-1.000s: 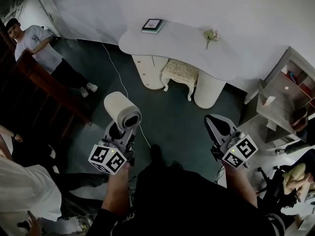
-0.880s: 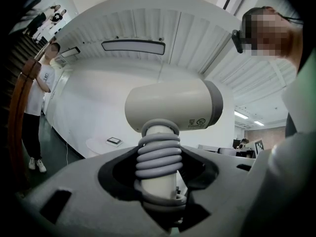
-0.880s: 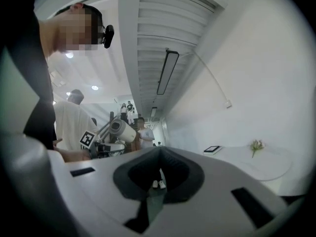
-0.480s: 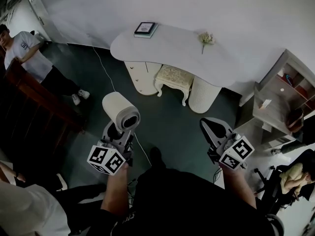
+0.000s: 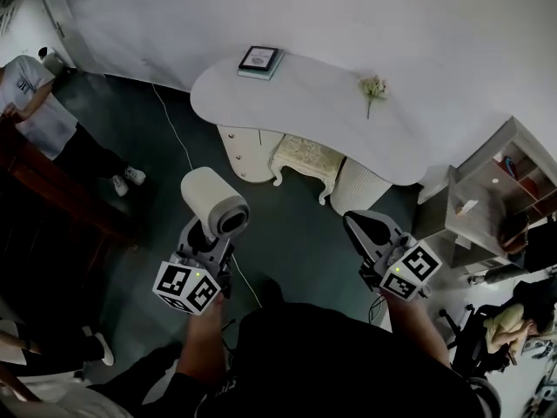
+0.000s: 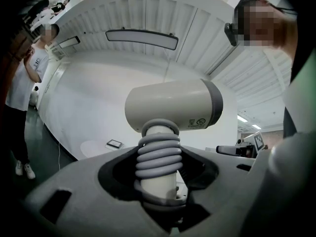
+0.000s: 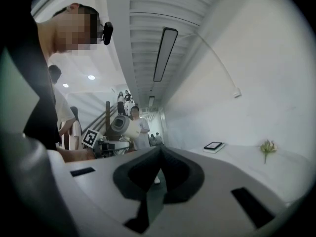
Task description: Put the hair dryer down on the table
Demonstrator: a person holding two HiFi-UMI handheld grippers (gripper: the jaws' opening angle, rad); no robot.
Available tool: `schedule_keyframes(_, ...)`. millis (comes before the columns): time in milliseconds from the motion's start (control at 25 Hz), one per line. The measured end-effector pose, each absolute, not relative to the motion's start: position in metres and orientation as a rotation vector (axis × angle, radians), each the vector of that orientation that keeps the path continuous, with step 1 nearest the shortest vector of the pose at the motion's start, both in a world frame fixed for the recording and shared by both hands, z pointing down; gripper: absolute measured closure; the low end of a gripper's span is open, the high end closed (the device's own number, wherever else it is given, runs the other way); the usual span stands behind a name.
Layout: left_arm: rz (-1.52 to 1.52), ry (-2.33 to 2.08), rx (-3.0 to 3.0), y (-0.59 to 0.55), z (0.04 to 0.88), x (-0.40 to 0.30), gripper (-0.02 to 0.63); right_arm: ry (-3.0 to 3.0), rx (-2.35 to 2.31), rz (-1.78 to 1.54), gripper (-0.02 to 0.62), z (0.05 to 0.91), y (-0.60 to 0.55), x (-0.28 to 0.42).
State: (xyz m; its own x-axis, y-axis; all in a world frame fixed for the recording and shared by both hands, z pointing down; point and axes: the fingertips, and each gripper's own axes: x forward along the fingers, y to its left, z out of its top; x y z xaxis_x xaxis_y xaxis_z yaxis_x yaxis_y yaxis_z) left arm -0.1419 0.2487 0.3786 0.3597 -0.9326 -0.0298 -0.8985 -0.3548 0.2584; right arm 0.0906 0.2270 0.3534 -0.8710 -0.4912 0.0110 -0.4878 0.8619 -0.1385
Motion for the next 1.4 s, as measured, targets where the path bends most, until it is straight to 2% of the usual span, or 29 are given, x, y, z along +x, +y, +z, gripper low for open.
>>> schedule_keyframes(560,-0.306,-1.655,2.421,0.190,0.370,-0.243,0.383,3.072,-0.792,-0.175,0.589,0.337,0.160,-0.010)
schedule_keyframes(1000,-0.285,-1.707,2.367,0.151,0.381,-0.263,0.383,3.059,-0.693,-0.216,0.588,0.349,0.102,-0.036)
schedule_keyframes(1400,-0.263,-1.719,2.320,0.036,0.385,-0.252,0.383,3.036,-0.646,-0.294,0.583,0.365,-0.020,-0.026)
